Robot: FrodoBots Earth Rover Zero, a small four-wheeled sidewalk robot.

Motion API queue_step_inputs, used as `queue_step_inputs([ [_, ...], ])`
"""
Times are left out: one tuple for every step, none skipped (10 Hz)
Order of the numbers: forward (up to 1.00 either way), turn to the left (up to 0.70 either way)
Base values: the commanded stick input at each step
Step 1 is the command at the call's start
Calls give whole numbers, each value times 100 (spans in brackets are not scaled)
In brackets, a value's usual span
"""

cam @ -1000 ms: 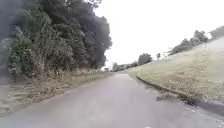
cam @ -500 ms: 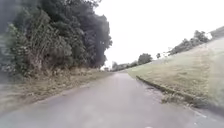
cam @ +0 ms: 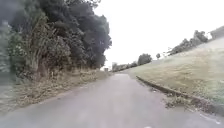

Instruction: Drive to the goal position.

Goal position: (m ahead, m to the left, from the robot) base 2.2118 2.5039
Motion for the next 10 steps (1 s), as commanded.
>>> queue_step_inputs([
  [45,0],
  [45,0],
  [45,0],
  [45,0],
  [45,0],
  [45,0],
  [45,0],
  [45,0],
  [45,0],
  [45,0],
])
